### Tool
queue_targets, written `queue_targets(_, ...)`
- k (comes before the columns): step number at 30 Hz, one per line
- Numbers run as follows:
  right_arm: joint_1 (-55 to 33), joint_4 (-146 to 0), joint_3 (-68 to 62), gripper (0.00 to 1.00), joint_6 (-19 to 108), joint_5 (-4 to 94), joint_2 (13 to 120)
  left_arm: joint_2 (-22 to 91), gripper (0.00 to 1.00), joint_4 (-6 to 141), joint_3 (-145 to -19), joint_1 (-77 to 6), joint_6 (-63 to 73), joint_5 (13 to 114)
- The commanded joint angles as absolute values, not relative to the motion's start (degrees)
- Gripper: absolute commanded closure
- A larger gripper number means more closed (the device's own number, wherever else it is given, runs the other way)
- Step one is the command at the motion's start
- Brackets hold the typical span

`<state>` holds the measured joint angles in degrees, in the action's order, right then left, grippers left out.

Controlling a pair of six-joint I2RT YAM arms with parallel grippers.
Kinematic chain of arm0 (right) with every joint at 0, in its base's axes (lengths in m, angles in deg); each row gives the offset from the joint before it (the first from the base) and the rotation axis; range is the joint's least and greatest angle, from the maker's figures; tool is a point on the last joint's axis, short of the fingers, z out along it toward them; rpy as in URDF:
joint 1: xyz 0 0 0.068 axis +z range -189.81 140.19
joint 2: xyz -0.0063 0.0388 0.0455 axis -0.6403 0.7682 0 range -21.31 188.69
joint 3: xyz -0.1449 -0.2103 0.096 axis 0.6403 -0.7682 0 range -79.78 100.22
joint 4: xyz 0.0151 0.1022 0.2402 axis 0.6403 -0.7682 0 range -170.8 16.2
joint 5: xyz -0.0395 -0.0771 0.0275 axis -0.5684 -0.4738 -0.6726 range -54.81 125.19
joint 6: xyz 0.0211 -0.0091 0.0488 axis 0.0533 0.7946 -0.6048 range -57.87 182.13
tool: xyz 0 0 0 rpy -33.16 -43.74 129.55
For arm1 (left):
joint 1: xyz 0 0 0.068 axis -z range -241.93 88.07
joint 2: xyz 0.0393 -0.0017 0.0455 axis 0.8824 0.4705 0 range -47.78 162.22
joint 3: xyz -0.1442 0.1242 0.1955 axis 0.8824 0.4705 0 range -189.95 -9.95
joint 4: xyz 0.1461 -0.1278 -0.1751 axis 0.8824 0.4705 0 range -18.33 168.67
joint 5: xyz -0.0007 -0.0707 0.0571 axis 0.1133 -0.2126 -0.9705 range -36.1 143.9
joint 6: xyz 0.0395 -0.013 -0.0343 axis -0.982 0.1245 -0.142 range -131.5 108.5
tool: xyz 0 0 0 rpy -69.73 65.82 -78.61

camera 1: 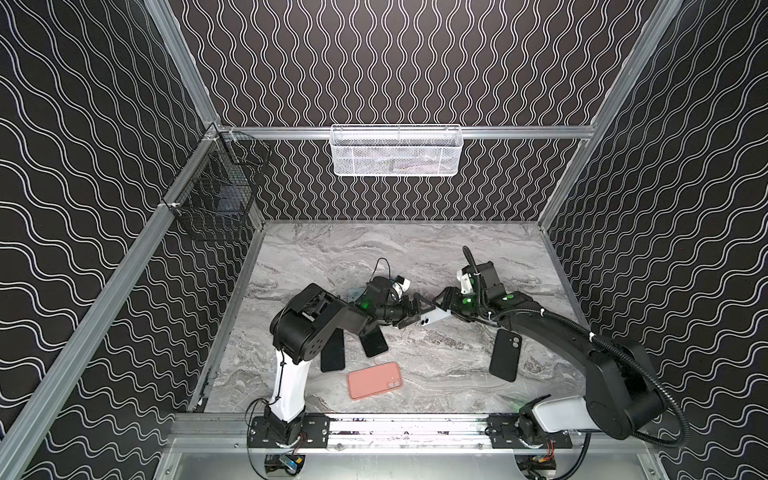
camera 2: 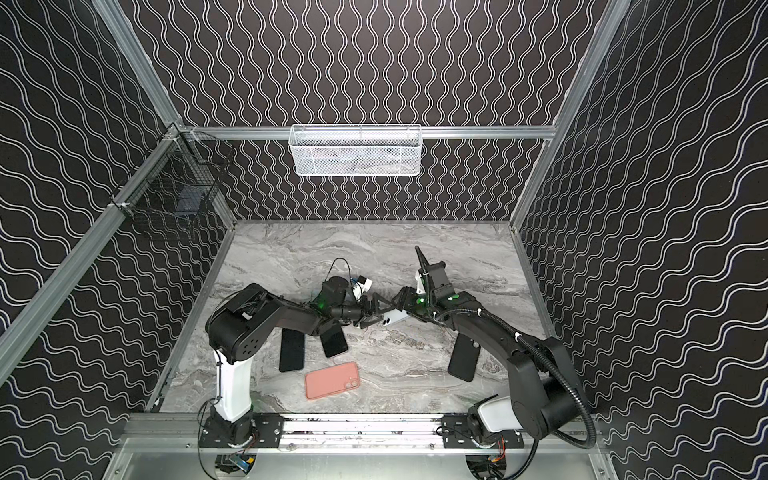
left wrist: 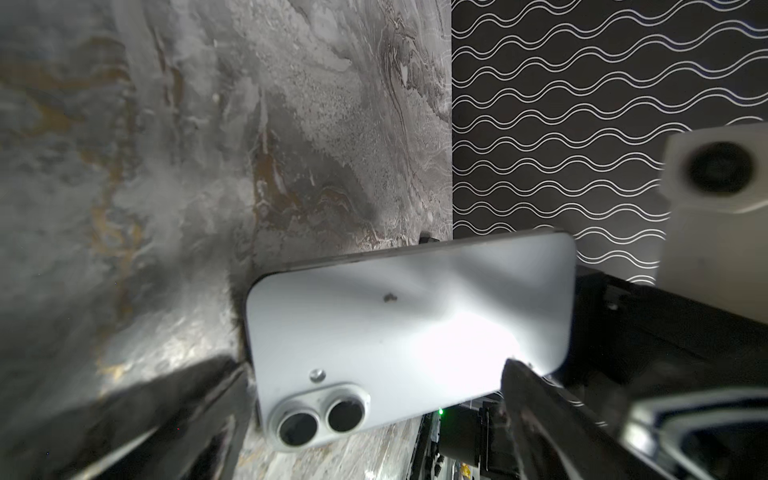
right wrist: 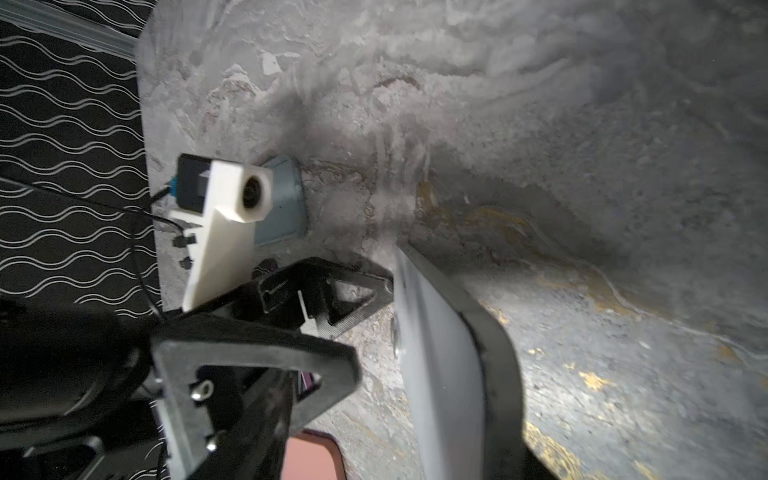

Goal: Put the phone into the phone case
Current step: 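Lift the white phone with the left gripper while the right gripper grasps its other end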

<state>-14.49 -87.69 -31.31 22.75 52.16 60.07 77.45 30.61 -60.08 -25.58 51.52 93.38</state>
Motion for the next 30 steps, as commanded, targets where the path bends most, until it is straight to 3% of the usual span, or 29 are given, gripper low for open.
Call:
queue_targets(1, -14.5, -89.9, -31.0, 0.55, 24.0, 51.2, 60.1, 78.7, 0.02, 44.0, -59.4, -25.7, 52.5, 90.6)
queue_targets(6, -14.5, -90.2, -31.1, 0.86, 24.0, 50.3, 59.7, 78.5, 0.02, 44.4, -59.7, -26.1, 52.3, 90.4)
queue_targets(10, -14.4, -91.1, -30.8, 1.0, 25.2, 49.1, 58.1, 76.3, 0.02, 44.1, -59.3, -27.8, 53.1, 91.0)
queue_targets(16, -14.5, -89.5, -28.4, 1.0, 29.3, 49.9, 50.3, 64.3, 0.02, 55.0, -61.7, -33.1, 47.9, 92.9)
queue_targets(21, -16.3, -84.6, -25.0, 1.0, 31.1, 61.0, 46.3, 52.6, 0.01, 68.9, -67.5, -39.3, 36.7, 101.0)
queue_targets(27, -17.9, -75.8, -23.5, 1.0, 26.4, 76.9, 47.0, 44.8, 0.02, 75.8, -73.0, -41.7, 29.1, 107.9)
queue_targets(30, -17.9, -70.9, -23.9, 1.0, 23.1, 81.1, 46.8, 44.8, 0.02, 71.7, -71.6, -41.7, 31.5, 108.7)
